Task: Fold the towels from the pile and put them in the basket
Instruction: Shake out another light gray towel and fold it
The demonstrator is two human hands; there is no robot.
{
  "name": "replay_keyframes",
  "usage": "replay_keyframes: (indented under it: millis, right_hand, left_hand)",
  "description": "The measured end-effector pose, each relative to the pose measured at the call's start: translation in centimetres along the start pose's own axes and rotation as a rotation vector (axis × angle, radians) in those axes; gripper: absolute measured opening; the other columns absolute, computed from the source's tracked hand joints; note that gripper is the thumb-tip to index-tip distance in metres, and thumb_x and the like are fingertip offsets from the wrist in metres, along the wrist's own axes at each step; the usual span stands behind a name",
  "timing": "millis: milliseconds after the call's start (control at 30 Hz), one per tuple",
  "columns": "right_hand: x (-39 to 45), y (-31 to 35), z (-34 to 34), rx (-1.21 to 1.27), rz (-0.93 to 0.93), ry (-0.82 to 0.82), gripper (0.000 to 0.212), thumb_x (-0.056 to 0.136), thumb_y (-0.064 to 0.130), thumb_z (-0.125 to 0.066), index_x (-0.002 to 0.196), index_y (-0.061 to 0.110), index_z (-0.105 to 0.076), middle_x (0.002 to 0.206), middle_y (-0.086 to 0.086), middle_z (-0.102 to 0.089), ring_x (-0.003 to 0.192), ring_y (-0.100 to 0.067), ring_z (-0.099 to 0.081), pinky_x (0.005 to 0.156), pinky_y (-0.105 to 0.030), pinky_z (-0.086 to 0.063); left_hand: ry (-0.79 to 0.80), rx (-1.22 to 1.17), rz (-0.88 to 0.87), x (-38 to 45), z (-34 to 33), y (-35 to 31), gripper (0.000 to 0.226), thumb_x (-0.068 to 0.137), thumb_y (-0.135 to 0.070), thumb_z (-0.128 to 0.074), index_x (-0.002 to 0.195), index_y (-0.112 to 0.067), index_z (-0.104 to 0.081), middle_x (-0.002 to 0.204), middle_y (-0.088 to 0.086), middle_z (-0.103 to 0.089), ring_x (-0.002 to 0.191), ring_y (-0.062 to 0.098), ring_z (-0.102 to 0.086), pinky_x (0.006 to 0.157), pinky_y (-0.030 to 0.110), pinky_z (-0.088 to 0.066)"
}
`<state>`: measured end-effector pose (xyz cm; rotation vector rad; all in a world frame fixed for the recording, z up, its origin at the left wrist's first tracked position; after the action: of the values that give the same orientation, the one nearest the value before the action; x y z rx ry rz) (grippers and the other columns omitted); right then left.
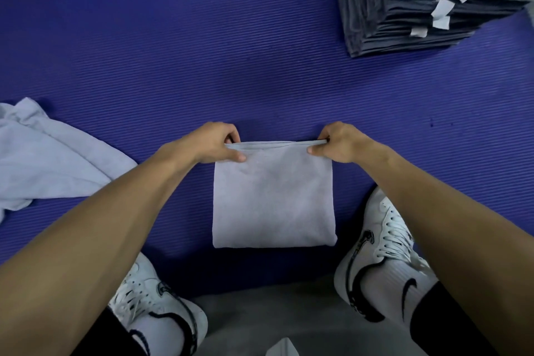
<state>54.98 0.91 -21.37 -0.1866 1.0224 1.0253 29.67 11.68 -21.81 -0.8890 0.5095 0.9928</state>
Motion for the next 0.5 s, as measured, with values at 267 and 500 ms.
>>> replay_keyframes:
  millis: [267, 500]
  right_hand:
    - [-0.5, -0.1, 1.0, 0.013, 0.015, 0.183, 0.04, 0.086, 0.053, -0.066, 0.114, 0.025, -0.064, 0.117, 0.009, -0.057, 0.11, -0.015, -0.054, 0.096, -0.035, -0.043]
    - [-4.3, 0.1, 2.9, 0.275, 0.084, 0.211, 0.012, 0.09, 0.026, -0.071, 0.1, 0.02, -0.068, 0.096, 0.003, -0.075, 0.091, -0.016, -0.073, 0.094, -0.036, -0.055]
  left_hand:
    - [0.16, 0.003, 0.027, -0.9, 0.7, 0.5, 0.032, 0.082, -0.035, -0.078, 0.11, -0.024, -0.066, 0.103, -0.008, -0.067, 0.095, 0.011, -0.062, 0.087, 0.032, -0.049]
    - [0.148, -0.272, -0.046, -4.1, 1.9, -0.6, 0.014, 0.09, -0.035, -0.07, 0.095, -0.022, -0.071, 0.091, -0.006, -0.07, 0.085, 0.009, -0.065, 0.075, 0.024, -0.047]
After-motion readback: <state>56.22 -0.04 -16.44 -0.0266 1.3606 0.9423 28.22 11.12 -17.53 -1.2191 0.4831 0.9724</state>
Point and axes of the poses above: each hand's wrist, its own x-axis towards the middle knuckle, its own z-axis out of the back of the hand, y = z × x, the point moved 3 cm from there along x, towards the middle knuckle
